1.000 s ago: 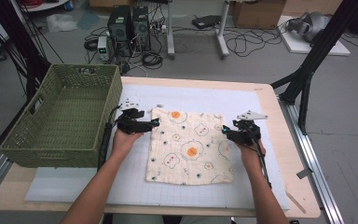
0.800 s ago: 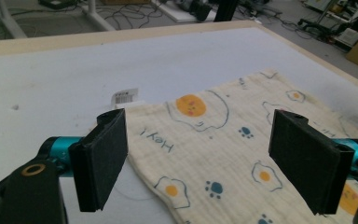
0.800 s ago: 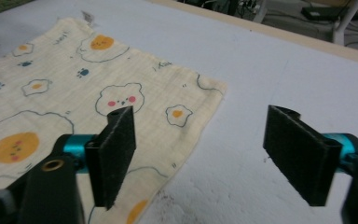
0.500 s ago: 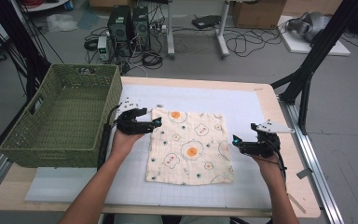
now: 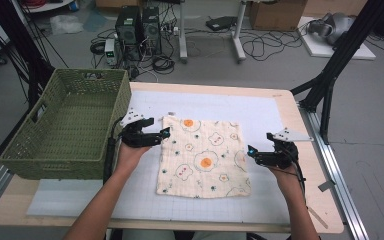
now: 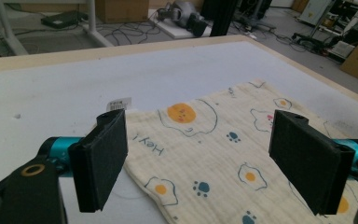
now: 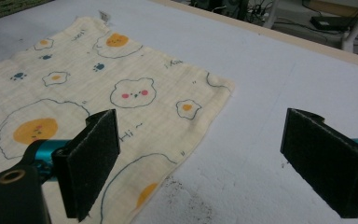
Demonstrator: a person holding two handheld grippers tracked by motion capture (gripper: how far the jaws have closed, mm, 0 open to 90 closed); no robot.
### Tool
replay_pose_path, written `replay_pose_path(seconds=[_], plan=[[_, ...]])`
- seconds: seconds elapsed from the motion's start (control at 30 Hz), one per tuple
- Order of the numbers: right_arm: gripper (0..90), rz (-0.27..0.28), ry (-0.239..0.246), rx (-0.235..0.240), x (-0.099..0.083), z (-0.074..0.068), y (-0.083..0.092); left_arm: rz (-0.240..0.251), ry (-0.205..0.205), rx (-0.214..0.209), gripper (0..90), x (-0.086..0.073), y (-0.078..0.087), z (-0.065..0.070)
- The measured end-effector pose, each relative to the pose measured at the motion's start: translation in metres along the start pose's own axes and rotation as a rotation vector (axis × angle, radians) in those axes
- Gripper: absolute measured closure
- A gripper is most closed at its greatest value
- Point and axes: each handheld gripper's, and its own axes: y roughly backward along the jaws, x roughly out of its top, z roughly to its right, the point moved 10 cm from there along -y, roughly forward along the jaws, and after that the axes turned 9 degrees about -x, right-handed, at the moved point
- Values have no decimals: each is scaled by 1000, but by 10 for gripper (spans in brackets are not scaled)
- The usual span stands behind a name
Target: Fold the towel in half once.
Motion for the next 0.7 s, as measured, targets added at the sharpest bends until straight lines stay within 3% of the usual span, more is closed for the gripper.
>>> replay_pose_path(seconds=[0.27, 0.47, 0.6, 0.7], plan=[[111, 1, 3, 7, 0, -2, -1, 4, -2, 30, 190, 3, 0, -5], [111, 3, 6, 16, 1, -4, -3, -13, 2, 23, 190, 8, -8, -9], [111, -6, 11, 22, 0, -7, -2, -22, 9, 78, 219, 11, -16, -20], [111, 4, 16, 24, 0, -6, 1, -51, 12, 90, 226, 11, -22, -24]])
